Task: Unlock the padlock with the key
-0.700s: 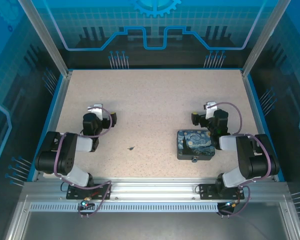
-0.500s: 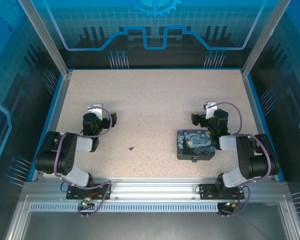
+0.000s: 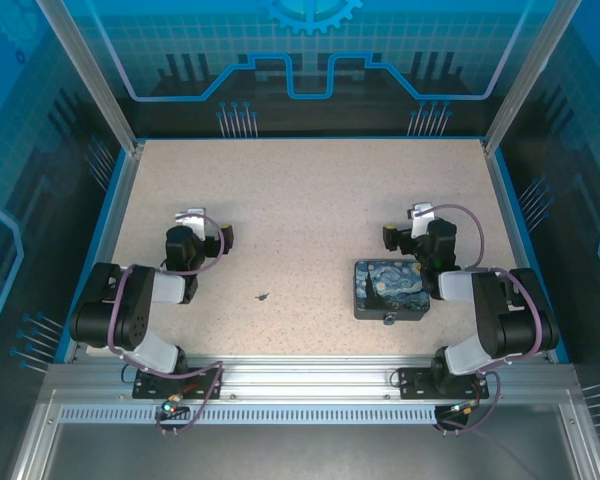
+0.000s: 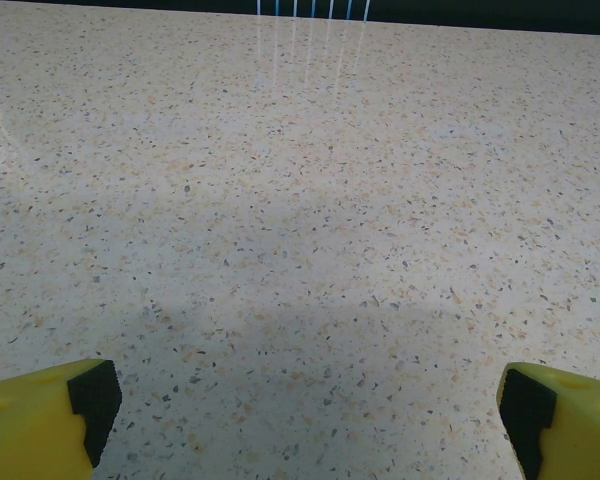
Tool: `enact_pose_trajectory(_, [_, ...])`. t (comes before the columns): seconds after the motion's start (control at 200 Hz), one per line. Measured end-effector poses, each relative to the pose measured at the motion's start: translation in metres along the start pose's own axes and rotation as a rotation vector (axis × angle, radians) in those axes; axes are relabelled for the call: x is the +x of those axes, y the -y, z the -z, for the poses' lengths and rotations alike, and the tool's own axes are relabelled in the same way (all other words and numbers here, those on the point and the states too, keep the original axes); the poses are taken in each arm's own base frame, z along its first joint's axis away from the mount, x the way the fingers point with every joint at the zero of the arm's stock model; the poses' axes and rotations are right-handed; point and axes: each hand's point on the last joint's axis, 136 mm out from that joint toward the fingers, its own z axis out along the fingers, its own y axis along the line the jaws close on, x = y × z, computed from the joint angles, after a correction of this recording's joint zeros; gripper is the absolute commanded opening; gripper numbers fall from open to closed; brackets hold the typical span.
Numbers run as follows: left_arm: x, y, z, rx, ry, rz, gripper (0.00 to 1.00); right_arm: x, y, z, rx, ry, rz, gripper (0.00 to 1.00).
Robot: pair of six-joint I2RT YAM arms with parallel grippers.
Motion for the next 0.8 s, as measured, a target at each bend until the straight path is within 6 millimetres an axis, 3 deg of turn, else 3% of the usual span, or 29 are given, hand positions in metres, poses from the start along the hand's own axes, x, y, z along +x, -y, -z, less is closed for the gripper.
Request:
enact_pose_trajectory(0.67, [0.000, 0.001, 0.000, 0.014, -0.012, 0.003, 0.99, 0.002, 0.005, 0.002, 0.025, -0.028, -0.013, 1.00])
enact_pose_trajectory(0.74, [-0.007, 0.001, 0.001, 0.012, -0.025, 0.004, 0.99, -0.007, 0.012, 0.008, 0.059, -0.041, -0.031, 1.00])
enact_pose_trajectory(0.8, [-0.022, 0.002, 0.002, 0.011, -0.019, 0.004, 0.99, -0.028, 0.021, 0.016, 0.097, -0.022, -0.067, 1.00])
